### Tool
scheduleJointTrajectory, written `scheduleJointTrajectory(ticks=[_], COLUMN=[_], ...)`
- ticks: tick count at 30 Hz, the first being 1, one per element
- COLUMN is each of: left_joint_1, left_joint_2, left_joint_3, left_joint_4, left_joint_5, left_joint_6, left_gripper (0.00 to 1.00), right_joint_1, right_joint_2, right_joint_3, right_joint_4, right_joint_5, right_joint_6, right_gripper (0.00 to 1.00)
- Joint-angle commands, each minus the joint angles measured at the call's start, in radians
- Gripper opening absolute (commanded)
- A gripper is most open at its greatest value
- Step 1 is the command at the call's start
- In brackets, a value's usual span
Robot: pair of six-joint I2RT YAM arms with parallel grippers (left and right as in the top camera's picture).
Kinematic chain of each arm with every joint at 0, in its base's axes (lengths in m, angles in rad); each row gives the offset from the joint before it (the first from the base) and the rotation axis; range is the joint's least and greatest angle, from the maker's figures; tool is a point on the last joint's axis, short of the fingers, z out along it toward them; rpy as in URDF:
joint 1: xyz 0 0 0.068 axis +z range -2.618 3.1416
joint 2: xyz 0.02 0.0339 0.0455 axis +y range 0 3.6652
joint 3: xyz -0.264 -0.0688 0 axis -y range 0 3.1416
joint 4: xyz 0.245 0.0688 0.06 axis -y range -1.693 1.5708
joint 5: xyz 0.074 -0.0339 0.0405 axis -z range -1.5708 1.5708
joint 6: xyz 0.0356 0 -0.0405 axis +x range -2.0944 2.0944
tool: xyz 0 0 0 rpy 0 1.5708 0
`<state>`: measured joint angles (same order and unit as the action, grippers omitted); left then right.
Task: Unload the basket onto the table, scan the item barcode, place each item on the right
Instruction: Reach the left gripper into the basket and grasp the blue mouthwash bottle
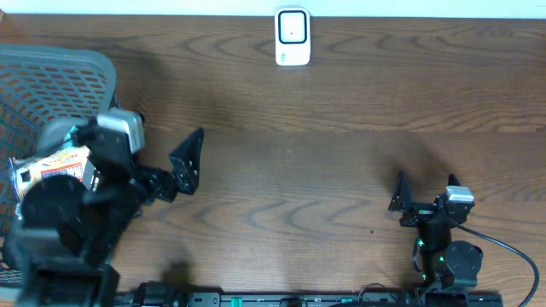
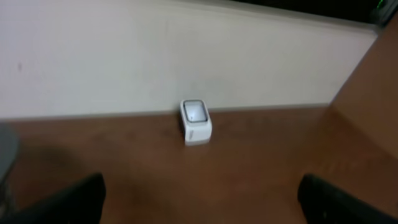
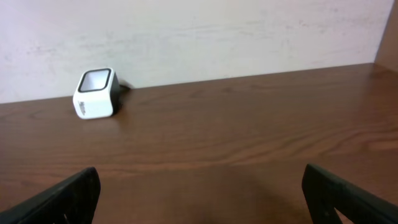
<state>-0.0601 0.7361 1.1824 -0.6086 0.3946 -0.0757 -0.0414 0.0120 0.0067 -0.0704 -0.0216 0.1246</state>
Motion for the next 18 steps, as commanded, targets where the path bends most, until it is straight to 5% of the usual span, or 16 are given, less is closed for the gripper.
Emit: scheduleJointTrajectory(ticks=[1,7,15,18], left_joint_1=[-0.002,-0.002,0.021,0.108], left_joint_2=[0.059,0.107,0.348,0.464], left_joint_3=[0.126,0.176,0.679,0.851], left_joint_4=[-0.117,-0.147,-0.517,-0.700], left_joint_5=[-0.013,-0.092,-0.711,-0.784], left_joint_6=[0.046,0.040,-0.045,-0.134], left_gripper=[0.99,0.99,0.99,0.99], right_joint_1=[0.008,0.008,0.008,0.008], right_joint_2=[-0.005,-0.005,-0.005,-0.005], right_joint_3=[-0.001,-0.001,-0.001,-0.001], right_joint_4=[-0.005,-0.005,-0.005,-0.005], right_joint_5=[0.008,0.009,0.008,0.009], right_joint_6=[-0.007,-0.006,-0.007,-0.007], right_gripper=[0.99,0.99,0.99,0.99])
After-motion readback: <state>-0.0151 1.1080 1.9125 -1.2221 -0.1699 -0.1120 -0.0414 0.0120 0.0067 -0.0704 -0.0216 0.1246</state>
